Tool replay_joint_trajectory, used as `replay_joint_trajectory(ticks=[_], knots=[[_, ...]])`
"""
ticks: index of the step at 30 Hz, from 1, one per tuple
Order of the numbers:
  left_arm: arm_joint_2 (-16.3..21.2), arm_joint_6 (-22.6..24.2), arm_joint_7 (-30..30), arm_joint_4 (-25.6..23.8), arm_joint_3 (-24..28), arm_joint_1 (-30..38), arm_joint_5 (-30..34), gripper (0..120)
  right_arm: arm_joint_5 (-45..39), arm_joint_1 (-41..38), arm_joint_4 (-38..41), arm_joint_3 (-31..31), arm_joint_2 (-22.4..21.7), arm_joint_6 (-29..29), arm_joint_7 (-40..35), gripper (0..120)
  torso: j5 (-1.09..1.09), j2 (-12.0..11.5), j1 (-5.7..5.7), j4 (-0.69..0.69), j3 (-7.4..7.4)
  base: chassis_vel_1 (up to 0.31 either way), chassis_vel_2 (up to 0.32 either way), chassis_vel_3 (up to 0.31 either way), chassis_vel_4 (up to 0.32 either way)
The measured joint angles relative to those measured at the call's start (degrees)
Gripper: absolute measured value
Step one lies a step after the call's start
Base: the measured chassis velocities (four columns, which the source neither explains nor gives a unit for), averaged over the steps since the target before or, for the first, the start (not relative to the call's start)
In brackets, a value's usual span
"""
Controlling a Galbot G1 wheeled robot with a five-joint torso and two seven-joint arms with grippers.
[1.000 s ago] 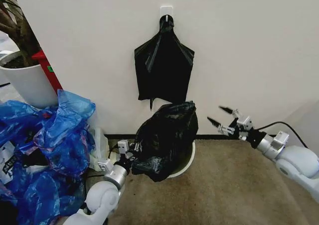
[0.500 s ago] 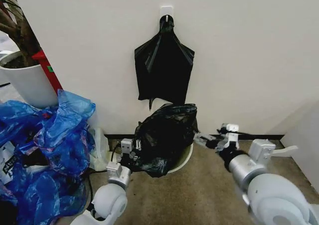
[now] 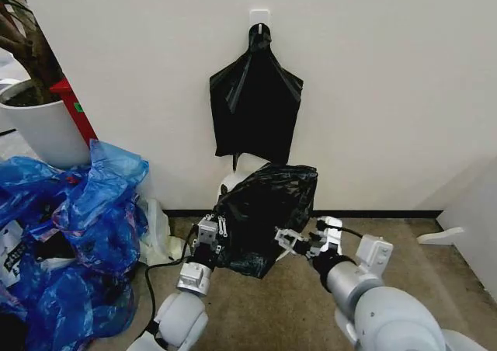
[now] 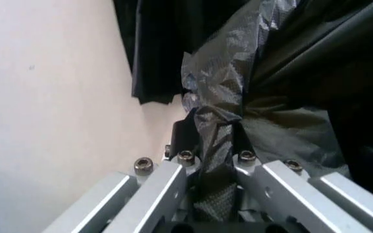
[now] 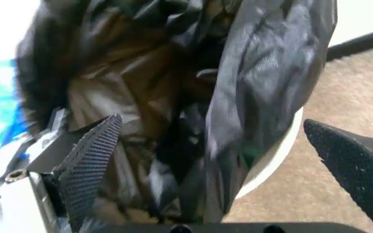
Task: Place the garbage bag over the trash bin.
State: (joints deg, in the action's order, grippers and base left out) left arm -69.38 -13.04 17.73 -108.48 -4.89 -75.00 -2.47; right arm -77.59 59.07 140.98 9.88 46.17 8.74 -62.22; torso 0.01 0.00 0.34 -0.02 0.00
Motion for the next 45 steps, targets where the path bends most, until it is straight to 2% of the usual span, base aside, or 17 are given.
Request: replay_joint_trajectory(ticks=[3,8,12,21,25,26,29,33,37,40,42,44,45], knots=[[-0.4,-0.9,0.2,0.3,0.0,-0.2,-1.9,1,0.5,-0.8,-1.0,1.0,1.2,-0.6,-2.2,100,0.00,0.0,0.00,0.00,0.00,0.000,0.000,0.000,0.000],[-2.0,-5.1,1.2,1.9,-0.3,-0.7,-8.7,1,5.8,-2.9,-4.8,4.9,3.9,-4.6,-10.5,100,0.00,0.0,0.00,0.01,0.00,0.000,0.000,0.000,0.000],[-2.2,-5.3,1.2,1.9,-0.4,-0.5,-9.0,1,8.8,-2.2,-5.8,5.1,3.5,-5.4,-12.4,100,0.00,0.0,0.00,0.00,0.00,0.000,0.000,0.000,0.000],[-2.0,-5.1,1.2,1.9,-1.7,0.6,-6.8,1,9.6,0.7,-6.3,1.3,-0.6,-5.9,-14.3,99,0.00,0.0,0.00,-0.01,0.00,0.000,0.000,0.000,0.000],[-1.8,-4.4,1.2,1.6,-2.0,0.9,-5.4,1,9.5,0.9,-6.9,0.1,-1.5,-6.1,-14.1,82,0.00,0.0,0.00,0.00,0.00,0.000,0.000,0.000,0.000],[-1.8,-4.4,1.2,1.6,-2.0,0.9,-5.4,1,9.5,0.9,-6.9,0.1,-1.5,-6.1,-14.1,82,0.00,0.0,0.00,0.00,0.00,0.000,0.000,0.000,0.000],[-1.2,-3.2,1.0,0.9,-2.1,0.9,-2.3,1,9.4,1.6,-7.7,-1.0,-2.0,-5.6,-11.7,72,0.00,0.0,0.00,0.00,0.00,0.000,0.000,0.000,0.000],[0.0,-0.6,1.0,-0.8,-3.0,0.9,4.5,1,12.5,5.1,-9.3,-5.2,-3.7,-2.9,-1.1,53,0.00,0.0,0.00,0.00,0.00,0.000,0.000,0.000,0.000],[0.5,1.3,1.1,-1.5,-3.2,1.1,8.5,1,13.7,6.6,-9.6,-6.9,-4.4,-2.0,3.7,45,0.00,0.0,0.00,0.00,0.00,0.000,0.000,0.000,0.000],[0.9,3.0,1.1,-2.2,-3.4,1.2,11.6,1,14.8,7.6,-9.6,-7.7,-5.0,-1.7,7.7,29,-0.02,0.0,0.00,-0.01,0.00,0.000,0.000,0.000,0.000],[1.0,3.3,1.1,-2.3,-3.4,1.2,12.2,1,14.9,7.7,-9.5,-7.8,-5.0,-1.7,8.2,29,-0.02,0.0,0.00,-0.02,0.00,0.000,0.000,0.000,0.000],[1.5,4.5,1.1,-2.6,-3.8,1.4,15.1,1,15.2,8.2,-9.3,-8.4,-5.6,-1.7,12.2,16,-0.01,0.0,0.00,-0.01,0.00,0.000,0.000,0.000,0.000],[2.1,6.0,1.0,-2.8,-4.1,1.4,19.0,1,15.2,8.4,-9.2,-9.0,-6.0,-1.7,17.5,12,-0.01,0.0,0.00,0.00,0.00,0.000,0.000,0.000,0.000]])
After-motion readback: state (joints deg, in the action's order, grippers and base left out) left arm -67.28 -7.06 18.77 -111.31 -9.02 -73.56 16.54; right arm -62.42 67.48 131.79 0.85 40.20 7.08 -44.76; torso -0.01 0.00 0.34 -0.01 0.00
